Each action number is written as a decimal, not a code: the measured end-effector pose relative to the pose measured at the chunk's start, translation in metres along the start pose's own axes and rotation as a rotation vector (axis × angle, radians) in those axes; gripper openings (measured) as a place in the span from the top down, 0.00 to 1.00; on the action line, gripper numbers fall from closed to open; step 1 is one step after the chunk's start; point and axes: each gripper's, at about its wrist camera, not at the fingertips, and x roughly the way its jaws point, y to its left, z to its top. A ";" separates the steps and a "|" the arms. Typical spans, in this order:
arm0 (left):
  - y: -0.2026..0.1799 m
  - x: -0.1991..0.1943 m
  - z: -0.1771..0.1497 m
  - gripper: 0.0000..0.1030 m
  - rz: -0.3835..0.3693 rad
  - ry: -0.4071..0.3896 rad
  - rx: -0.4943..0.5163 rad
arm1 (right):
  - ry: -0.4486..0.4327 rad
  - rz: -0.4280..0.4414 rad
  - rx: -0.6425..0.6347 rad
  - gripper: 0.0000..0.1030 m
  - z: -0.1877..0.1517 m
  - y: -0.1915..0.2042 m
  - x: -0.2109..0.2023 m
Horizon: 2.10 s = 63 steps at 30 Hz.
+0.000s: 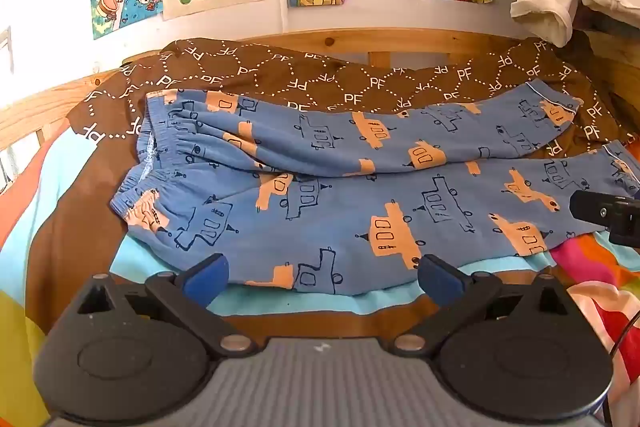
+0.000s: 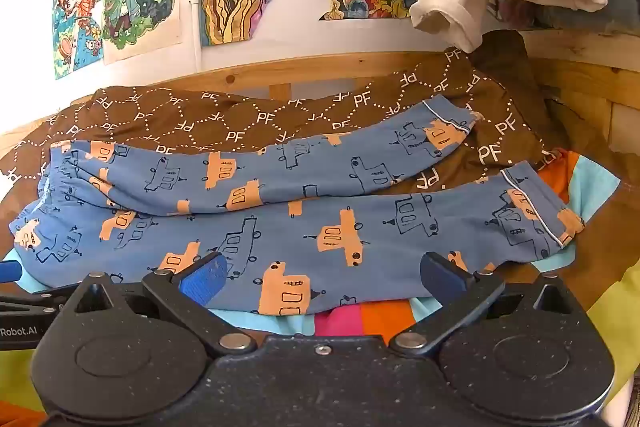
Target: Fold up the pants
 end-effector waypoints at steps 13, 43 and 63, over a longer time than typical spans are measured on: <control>0.000 -0.001 0.000 0.00 0.005 0.006 -0.004 | 0.010 0.003 -0.003 0.01 0.003 0.001 -0.002; 0.005 0.000 -0.002 0.00 0.010 0.005 -0.012 | 0.013 0.001 -0.005 0.01 0.000 0.001 0.002; 0.006 0.000 -0.002 0.00 0.016 0.006 -0.013 | 0.018 -0.001 0.002 0.01 -0.002 -0.002 0.003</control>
